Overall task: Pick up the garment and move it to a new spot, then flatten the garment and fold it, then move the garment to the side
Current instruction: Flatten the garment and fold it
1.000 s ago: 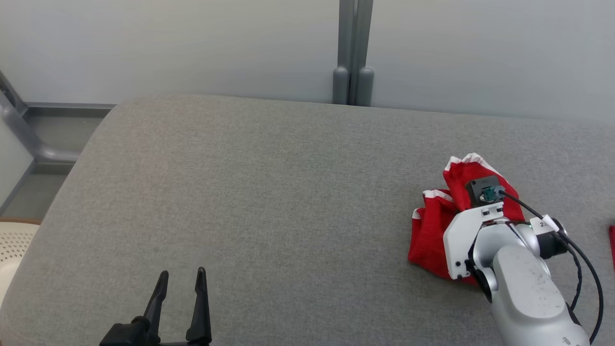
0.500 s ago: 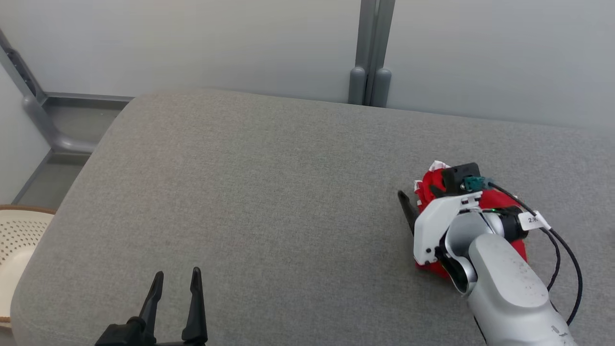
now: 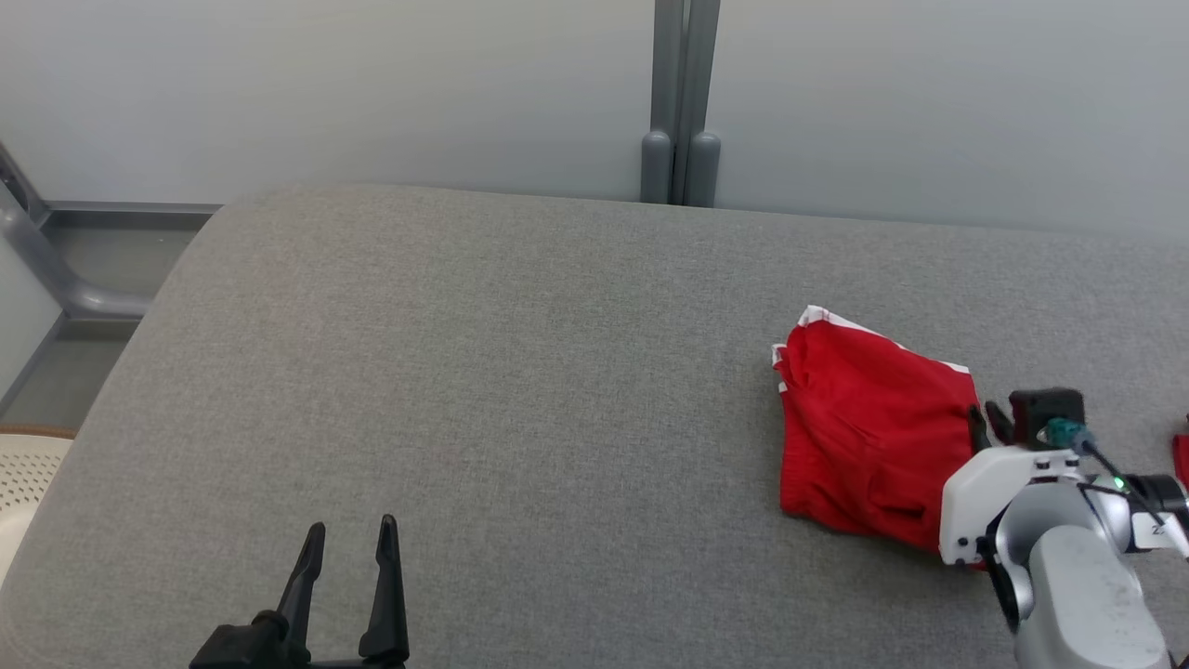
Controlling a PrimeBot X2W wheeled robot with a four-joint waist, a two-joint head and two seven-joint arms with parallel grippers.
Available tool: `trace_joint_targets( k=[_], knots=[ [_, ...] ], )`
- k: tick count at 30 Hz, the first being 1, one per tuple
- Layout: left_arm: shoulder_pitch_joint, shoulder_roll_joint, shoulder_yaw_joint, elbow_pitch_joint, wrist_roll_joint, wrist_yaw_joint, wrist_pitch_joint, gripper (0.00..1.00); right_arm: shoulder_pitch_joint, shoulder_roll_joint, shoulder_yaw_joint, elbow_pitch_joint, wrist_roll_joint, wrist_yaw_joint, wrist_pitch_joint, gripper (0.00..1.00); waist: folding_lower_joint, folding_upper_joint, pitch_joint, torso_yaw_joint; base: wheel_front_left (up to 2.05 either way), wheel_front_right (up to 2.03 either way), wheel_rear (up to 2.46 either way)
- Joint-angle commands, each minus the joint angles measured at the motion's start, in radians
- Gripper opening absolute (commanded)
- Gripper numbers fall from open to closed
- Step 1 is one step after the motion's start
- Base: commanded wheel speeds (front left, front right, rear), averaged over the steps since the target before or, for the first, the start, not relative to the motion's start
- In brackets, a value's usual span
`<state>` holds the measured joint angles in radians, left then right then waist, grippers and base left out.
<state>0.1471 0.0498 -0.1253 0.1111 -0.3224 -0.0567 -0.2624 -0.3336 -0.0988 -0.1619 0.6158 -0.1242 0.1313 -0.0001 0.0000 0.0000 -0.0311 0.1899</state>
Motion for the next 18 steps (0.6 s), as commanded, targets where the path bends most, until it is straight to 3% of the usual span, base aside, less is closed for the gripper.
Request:
trace_joint_targets(
  k=[1,6,10,16,17,18],
  knots=[
    [-0.019,0.002,0.001,0.001,-0.005,0.000,-0.003,1.00,0.012,0.018,0.006,0.023,-0.021,-0.001,-0.021,0.00,0.0000,0.0000,0.001,0.006,0.00,0.00,0.00],
    [-0.022,0.002,0.007,0.004,0.002,-0.005,-0.003,1.00,-0.030,0.043,0.143,0.153,0.001,-0.001,-0.097,0.00,0.0000,0.0000,0.005,0.011,0.00,0.00,0.00],
    [-0.024,0.002,0.007,0.010,0.007,-0.008,-0.003,1.00,-0.047,0.048,0.411,0.208,0.220,-0.001,-0.132,0.00,0.0000,0.0000,0.001,0.011,0.00,0.00,0.00],
    [-0.009,0.002,0.016,0.007,0.006,0.004,-0.003,1.00,-0.019,0.046,0.723,0.100,0.511,-0.001,-0.110,0.00,0.0000,0.0000,-0.014,-0.023,0.00,0.00,0.00],
    [-0.005,0.002,0.020,0.006,0.006,0.007,-0.003,1.00,-0.020,0.044,0.749,0.078,0.535,-0.002,-0.116,0.04,0.0000,0.0000,-0.018,-0.036,0.00,0.00,0.00],
    [-0.004,0.002,0.022,0.006,0.007,0.009,-0.003,1.00,-0.020,0.044,0.755,0.068,0.542,-0.002,-0.121,0.27,0.0000,0.0000,-0.020,-0.043,0.00,0.00,0.00]
  ],
)
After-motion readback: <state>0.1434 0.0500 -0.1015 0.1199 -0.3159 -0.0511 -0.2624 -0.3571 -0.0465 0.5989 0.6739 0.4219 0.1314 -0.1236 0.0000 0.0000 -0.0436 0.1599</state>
